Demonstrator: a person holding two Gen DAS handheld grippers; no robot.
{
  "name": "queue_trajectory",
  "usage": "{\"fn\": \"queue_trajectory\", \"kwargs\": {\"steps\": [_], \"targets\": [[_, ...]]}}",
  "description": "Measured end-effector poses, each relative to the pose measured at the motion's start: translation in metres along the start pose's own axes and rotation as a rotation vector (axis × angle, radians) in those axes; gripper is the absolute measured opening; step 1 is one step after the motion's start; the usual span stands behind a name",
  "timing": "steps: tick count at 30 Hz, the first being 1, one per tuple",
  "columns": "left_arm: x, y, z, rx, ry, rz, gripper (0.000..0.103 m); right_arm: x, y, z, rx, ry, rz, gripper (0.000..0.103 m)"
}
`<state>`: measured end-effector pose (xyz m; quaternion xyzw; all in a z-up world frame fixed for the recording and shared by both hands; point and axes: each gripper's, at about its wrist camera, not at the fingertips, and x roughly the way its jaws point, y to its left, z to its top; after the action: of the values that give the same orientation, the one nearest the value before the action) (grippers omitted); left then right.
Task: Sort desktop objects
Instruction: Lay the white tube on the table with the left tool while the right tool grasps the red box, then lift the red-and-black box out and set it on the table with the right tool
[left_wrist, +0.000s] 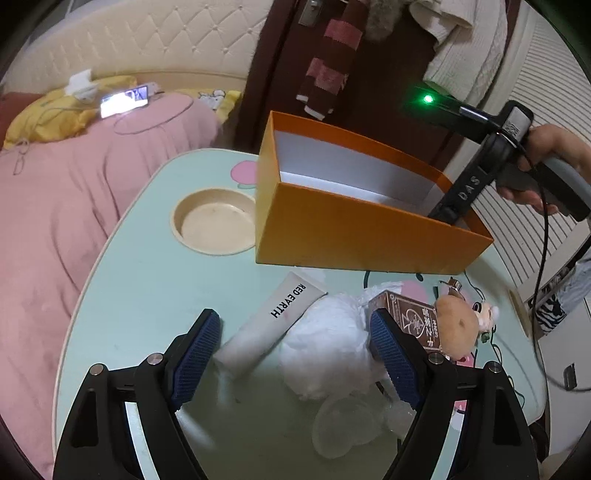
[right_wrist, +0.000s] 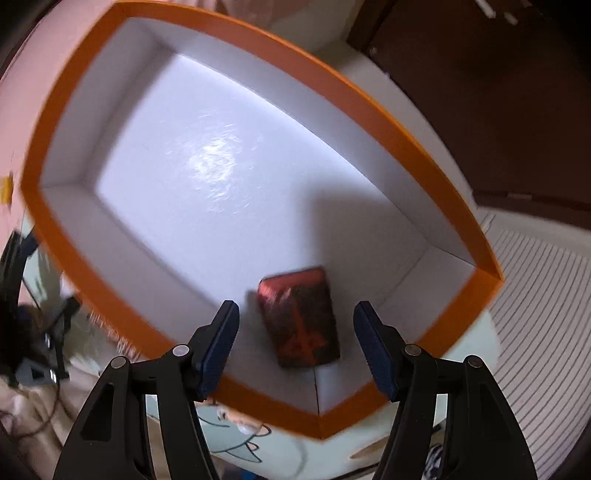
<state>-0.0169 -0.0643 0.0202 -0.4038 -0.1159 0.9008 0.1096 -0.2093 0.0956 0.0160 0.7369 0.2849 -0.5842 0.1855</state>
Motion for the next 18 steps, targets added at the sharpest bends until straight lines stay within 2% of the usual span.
{"fn": "queue_trajectory", "kwargs": {"steps": [1,3,8,13,18], "targets": [[0.000,0.001,0.000,-0.002,-0.001,0.002,0.083,0.001,-0.001,0.002,0.000,-0.002,-0.016,0.052],[0.001,0.005,0.002,-0.018,-0.006,0.000,0.083,0.003,-0.002,0.006,0.001,-0.004,-0.056,0.041],[-0.008,0.013,0.003,-0.058,-0.042,-0.019,0.083,-0.001,-0.009,0.000,0.022,-0.048,-0.026,0.041],[-0.019,0.015,0.006,-0.062,-0.114,-0.033,0.083,-0.035,-0.022,-0.021,0.062,-0.204,0.047,0.041],[-0.024,0.016,0.004,-0.076,-0.141,-0.020,0.083,-0.079,-0.023,-0.061,0.067,-0.348,0.125,0.041]]}}
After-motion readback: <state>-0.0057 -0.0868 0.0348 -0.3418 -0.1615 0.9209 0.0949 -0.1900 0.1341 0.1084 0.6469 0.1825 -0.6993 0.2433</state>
